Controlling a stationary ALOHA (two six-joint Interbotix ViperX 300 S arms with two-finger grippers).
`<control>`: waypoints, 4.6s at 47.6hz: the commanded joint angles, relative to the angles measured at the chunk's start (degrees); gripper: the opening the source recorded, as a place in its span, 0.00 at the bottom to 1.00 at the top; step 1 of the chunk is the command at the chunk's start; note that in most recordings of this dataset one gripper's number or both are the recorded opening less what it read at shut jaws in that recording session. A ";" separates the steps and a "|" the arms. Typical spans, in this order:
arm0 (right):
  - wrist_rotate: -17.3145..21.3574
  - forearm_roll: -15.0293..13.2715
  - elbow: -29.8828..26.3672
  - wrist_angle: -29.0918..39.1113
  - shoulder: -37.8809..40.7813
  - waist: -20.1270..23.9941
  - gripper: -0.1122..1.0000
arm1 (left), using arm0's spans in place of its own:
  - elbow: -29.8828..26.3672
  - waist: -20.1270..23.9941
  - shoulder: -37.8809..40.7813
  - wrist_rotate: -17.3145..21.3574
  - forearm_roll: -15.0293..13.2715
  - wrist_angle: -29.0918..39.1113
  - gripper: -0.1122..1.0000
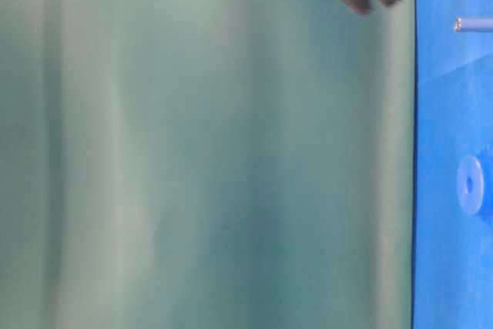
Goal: Insert the shaft placed at a random location into the center hole of the small gear at another random location.
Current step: 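Move the right gripper left toward the upright silver shaft, then close the right gripper around the silver shaft and lift it, then carry the shaft left with the right gripper over the blue gear's hole, then lower the shaft into the gear's center hole with the right gripper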
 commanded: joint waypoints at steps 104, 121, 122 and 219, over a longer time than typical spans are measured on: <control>-4.22 5.80 -17.84 7.47 10.99 0.53 0.13 | 0.09 0.88 0.18 -0.18 0.09 0.53 0.10; -4.39 4.92 -28.30 9.67 18.11 2.55 0.13 | 0.00 0.88 0.18 -0.18 0.00 0.70 0.10; -4.39 4.92 -28.83 9.76 18.46 2.64 0.13 | 0.00 0.88 0.18 -0.18 0.00 0.62 0.10; -2.46 7.21 -31.82 9.49 29.79 3.87 0.21 | 0.00 1.32 0.18 -0.18 0.00 0.70 0.10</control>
